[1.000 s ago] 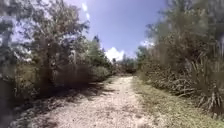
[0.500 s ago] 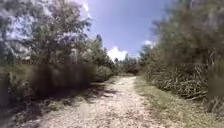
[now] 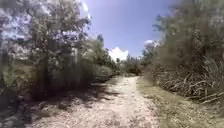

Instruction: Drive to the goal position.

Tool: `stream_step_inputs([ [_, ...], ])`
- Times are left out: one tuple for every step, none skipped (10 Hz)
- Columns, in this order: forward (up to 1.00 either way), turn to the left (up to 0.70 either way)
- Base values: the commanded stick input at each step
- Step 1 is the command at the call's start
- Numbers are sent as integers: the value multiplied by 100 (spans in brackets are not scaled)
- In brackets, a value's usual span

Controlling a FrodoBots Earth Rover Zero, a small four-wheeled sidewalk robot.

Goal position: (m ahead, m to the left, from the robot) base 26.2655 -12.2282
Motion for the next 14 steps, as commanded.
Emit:
stream_step_inputs([
  [50,-25],
  [50,-41],
  [50,-50],
  [50,-50],
  [50,-50],
  [50,-50],
  [50,-50],
  [50,-29],
  [50,0],
  [50,0],
  [50,0],
  [50,0],
  [50,0],
  [50,0],
])
